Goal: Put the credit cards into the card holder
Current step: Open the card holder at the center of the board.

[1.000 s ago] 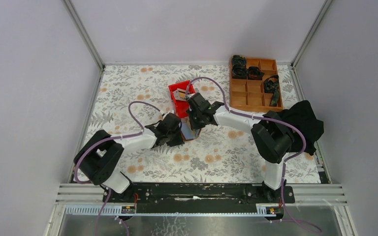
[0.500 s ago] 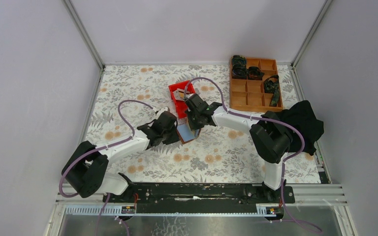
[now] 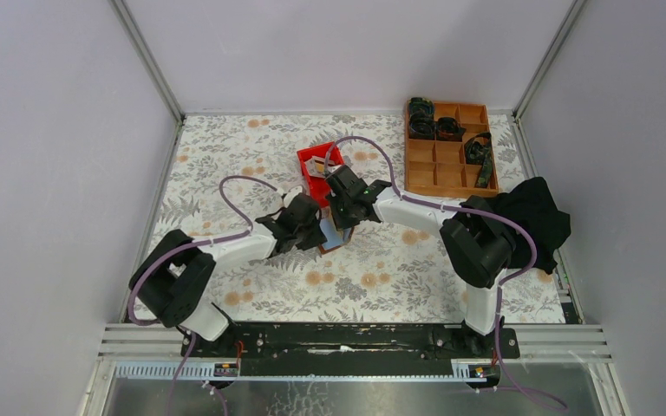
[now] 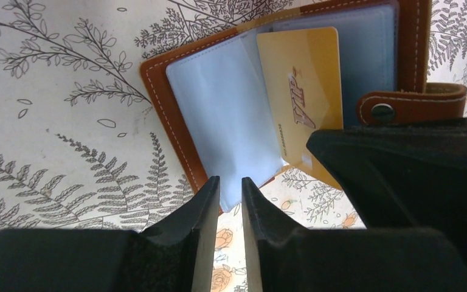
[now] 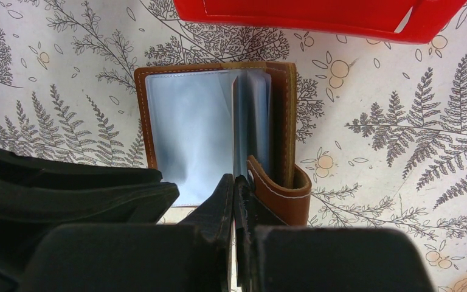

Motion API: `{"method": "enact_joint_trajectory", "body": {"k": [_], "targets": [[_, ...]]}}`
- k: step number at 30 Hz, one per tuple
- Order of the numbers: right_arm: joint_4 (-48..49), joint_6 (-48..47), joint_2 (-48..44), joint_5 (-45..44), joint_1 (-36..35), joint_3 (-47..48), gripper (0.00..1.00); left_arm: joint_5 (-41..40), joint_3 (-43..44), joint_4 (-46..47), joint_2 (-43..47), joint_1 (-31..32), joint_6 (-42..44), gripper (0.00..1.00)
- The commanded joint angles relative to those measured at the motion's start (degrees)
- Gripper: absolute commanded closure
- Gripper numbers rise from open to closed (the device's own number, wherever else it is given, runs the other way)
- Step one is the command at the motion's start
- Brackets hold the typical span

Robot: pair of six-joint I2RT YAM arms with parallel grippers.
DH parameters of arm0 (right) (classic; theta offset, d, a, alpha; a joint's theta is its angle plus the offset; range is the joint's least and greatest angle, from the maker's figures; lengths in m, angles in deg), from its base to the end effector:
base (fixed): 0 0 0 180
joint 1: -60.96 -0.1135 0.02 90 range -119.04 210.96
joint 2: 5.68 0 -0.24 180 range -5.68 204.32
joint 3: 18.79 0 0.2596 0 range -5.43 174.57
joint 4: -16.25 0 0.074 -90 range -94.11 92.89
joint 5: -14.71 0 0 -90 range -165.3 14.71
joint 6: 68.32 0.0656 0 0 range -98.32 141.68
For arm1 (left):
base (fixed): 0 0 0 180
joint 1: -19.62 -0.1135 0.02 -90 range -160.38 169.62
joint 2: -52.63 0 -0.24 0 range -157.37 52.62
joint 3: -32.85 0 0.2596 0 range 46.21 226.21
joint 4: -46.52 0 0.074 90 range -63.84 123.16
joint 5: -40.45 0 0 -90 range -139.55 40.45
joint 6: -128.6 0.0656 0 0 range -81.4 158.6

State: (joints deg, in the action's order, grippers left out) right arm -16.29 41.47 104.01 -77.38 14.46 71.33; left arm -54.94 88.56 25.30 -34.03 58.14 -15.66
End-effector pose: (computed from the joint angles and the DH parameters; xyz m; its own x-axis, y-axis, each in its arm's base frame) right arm 0.2985 0.3111 0.1424 -0.7514 -0.3002 -0.5876 -0.4836 0.8564 0.1809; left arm 0.2496 -0.1908 0.1096 -0.8276 -0.3740 -0.4185 -0.1657 0.8752 -0.4545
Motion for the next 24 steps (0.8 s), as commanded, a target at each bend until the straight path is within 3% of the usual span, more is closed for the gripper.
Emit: {"method": "enact_joint_trajectory", "body": {"k": [1, 24], "targets": [[-4.5, 0.59, 2.67, 0.31, -1.11, -0.45, 1.0, -0.59, 2.51, 4.49, -2.28, -0.28, -1.02, 0.73], [-6.72, -0.06, 2.21, 2.45, 0.85, 3.78, 1.0, -4.76, 3.57, -4.07, -10.63, -0.64, 0.3, 0.74]]}}
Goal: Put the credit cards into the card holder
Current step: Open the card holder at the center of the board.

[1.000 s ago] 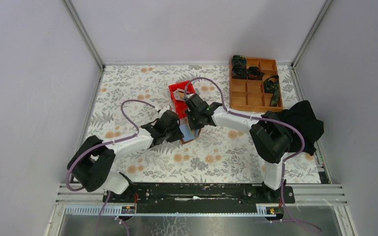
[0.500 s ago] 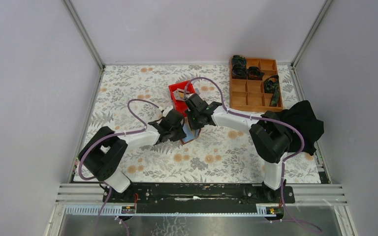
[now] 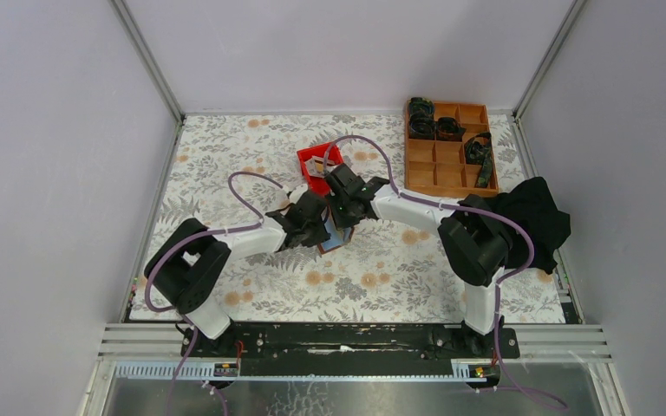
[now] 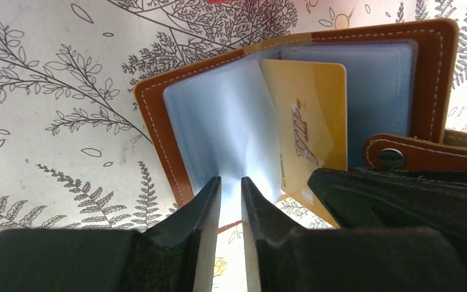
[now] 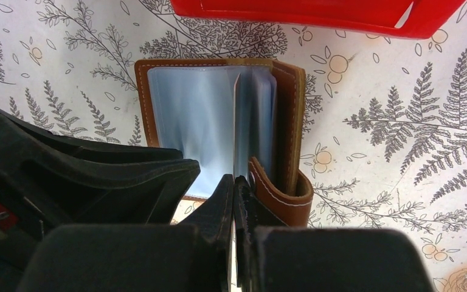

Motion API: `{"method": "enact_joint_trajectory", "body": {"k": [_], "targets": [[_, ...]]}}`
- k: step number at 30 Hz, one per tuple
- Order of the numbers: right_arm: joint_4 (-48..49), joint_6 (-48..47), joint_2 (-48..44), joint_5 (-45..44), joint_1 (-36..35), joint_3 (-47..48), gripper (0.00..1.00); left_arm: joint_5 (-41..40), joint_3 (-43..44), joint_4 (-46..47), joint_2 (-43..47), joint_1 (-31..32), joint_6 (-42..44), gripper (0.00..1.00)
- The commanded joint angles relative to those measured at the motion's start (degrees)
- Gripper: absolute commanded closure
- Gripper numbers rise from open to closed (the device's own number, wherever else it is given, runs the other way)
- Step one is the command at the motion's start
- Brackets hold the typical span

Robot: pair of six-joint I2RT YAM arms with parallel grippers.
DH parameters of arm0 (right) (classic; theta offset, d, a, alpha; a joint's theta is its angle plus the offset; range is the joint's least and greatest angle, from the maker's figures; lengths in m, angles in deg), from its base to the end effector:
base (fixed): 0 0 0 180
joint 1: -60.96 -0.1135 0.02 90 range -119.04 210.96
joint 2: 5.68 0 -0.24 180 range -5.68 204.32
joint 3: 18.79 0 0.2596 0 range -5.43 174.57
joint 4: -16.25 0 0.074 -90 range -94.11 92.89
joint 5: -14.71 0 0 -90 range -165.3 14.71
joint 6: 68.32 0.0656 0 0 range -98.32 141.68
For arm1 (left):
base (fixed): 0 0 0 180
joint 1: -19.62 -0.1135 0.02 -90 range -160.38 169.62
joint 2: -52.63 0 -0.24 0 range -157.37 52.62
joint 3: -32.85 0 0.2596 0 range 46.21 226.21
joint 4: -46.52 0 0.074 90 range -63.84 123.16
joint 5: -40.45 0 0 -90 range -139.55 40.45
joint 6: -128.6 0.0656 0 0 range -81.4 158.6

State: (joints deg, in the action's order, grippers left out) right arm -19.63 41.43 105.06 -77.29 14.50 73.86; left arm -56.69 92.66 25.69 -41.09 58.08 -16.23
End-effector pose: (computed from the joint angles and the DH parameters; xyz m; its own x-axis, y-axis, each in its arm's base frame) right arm 0.3005 0.3129 0.1445 -0.7643 -0.3141 -0.5631 -0.4803 0.8600 0.1722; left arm 0.2645 -0.1997 0.0946 -0.8268 -0.3791 -0.4155 -0.1995 0.8884 -0.4134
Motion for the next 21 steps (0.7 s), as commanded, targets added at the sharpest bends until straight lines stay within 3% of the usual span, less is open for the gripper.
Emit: {"method": "enact_joint_trajectory", "body": {"k": [1, 21], "targets": [[-3.2, -0.08, 1.1, 3.1, 1.36, 1.18, 1.0, -2.83, -0.54, -4.6, -3.83, -0.58, 0.93, 0.74], [8.07, 3.76, -0.63, 17.99, 13.07, -9.18, 1.0, -3.75, -2.48, -8.86, -3.92, -0.62, 1.1, 0.75]]}}
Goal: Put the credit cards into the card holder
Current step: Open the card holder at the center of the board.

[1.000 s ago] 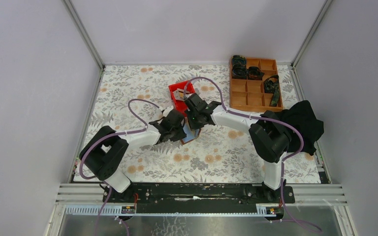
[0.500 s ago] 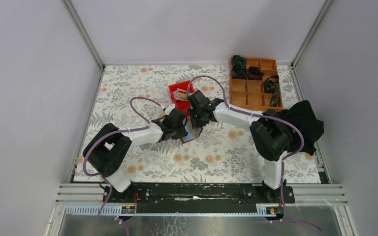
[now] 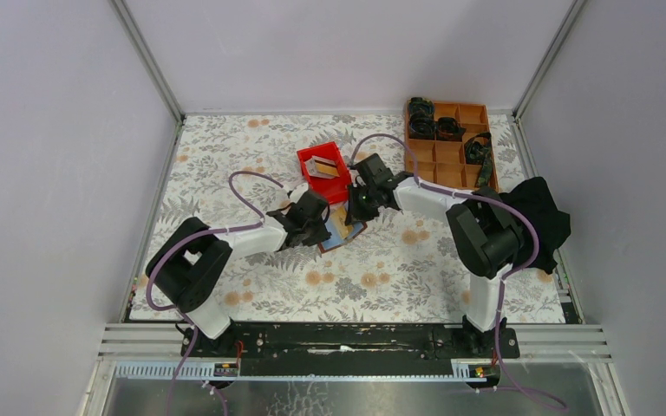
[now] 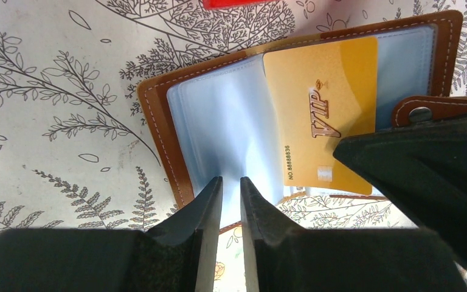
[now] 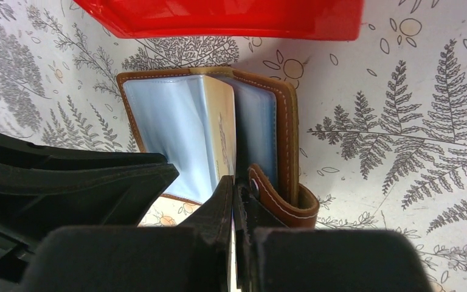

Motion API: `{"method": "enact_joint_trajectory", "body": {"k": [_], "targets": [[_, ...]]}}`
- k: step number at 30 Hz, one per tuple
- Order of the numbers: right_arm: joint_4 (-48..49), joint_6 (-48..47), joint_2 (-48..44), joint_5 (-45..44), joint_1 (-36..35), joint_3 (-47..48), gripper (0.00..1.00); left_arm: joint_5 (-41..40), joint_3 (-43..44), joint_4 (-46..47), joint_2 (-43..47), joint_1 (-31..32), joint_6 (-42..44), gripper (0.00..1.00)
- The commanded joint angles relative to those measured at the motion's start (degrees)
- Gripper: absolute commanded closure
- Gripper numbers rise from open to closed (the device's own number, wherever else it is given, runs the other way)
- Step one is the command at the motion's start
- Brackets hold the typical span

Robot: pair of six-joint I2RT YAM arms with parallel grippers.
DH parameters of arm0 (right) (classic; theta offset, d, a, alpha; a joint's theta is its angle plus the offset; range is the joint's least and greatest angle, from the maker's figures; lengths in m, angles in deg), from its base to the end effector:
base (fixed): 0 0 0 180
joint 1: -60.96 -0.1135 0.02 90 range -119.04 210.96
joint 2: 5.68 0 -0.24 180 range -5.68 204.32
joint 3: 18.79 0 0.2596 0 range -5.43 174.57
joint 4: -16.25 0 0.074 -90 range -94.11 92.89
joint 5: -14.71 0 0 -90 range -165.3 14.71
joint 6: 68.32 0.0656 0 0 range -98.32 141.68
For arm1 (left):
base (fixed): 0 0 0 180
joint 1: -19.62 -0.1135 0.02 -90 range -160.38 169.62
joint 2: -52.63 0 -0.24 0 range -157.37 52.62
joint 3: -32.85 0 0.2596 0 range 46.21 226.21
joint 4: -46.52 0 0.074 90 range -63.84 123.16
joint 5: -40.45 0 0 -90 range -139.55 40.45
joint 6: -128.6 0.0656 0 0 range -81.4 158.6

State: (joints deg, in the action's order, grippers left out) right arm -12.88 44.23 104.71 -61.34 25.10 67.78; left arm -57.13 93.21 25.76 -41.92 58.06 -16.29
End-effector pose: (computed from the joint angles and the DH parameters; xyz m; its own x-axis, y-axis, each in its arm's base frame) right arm 0.3344 0.2612 0.1237 -0.8605 -0.1628 -0.4827 -0.3857 0.8271 0.4088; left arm 0.2667 -0.2006 0.0930 -0.8244 -0.3810 -0.4186 -0.2042 0.8900 -0.4077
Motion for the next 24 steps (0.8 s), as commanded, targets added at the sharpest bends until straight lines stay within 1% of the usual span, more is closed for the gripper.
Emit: {"method": "enact_joint_trajectory", "body": {"k": [1, 8, 24], "targets": [[2.05, 1.2, -0.21, 2.72, 2.9, -3.63, 1.0, -3.48, -3.05, -9.21, -2.88, -0.58, 1.26, 0.75], [5.57, 2.97, 0.39, 5.49, 4.48, -6.24, 1.0, -4.21, -3.78, -10.64, -2.14, -0.6, 1.37, 0.75], [8.05, 4.54, 1.14, 7.38, 6.14, -8.88, 1.0, -5.55, -4.43, -13.22, -1.81, -0.51, 1.63, 0.75]]}}
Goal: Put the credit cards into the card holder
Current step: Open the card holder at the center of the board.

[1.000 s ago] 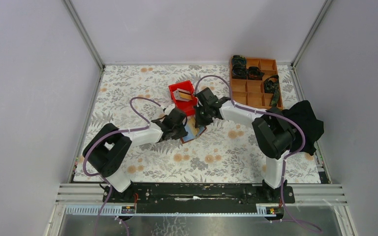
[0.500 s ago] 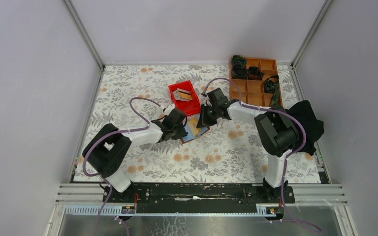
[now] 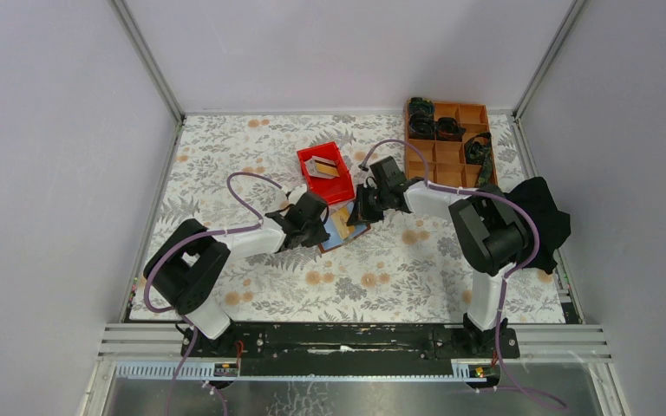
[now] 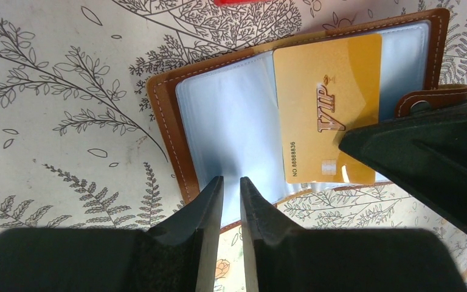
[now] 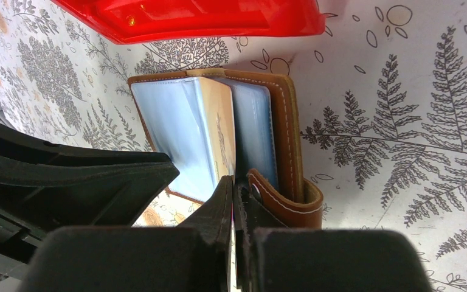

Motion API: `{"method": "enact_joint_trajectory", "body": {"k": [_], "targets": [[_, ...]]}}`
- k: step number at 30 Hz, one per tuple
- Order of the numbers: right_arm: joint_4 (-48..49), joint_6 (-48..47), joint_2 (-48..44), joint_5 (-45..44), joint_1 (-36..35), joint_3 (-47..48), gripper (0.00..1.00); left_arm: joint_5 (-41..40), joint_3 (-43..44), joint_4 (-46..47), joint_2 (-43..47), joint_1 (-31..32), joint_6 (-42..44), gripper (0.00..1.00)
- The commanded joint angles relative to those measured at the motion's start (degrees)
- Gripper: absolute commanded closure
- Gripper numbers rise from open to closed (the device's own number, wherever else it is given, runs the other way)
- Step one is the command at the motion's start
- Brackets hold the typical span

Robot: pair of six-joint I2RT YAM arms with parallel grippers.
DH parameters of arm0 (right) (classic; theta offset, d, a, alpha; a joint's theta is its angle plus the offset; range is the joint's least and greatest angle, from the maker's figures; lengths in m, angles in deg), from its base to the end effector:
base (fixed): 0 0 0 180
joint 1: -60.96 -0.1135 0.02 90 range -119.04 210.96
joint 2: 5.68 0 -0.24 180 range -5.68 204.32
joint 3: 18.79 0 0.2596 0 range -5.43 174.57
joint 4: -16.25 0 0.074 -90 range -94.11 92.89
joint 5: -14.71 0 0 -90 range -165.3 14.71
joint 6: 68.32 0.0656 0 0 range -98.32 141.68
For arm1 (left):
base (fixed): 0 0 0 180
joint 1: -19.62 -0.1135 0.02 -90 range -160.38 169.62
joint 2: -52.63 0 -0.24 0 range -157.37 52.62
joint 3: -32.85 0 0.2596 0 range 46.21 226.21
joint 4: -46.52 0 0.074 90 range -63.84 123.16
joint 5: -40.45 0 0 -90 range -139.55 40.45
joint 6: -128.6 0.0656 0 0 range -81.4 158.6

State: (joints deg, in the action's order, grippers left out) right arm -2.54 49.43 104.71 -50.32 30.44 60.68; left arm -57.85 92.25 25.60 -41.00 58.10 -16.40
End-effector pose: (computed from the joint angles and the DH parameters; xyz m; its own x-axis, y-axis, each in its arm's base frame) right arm 0.3414 0.2334 0.1033 -0.9054 -0.0438 -0.4224 -0.3096 0.7488 0.5861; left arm 0.2636 -0.1974 0.0930 -0.8200 -0.3837 -0.4248 -0.2101 0.8920 -0.4001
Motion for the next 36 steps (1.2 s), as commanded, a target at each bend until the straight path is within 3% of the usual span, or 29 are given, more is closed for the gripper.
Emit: {"method": "enact_joint_trajectory", "body": {"k": [1, 36], "targets": [[-2.16, -0.55, 1.21, -3.5, 0.88, -1.96, 1.0, -4.85, -3.52, -13.18, -2.87, -0.59, 1.82, 0.75], [5.78, 3.33, 1.86, 2.6, 3.45, -11.56, 1.0, -5.36, -4.9, -16.97, -2.89, -0.6, 0.55, 0.75]]}}
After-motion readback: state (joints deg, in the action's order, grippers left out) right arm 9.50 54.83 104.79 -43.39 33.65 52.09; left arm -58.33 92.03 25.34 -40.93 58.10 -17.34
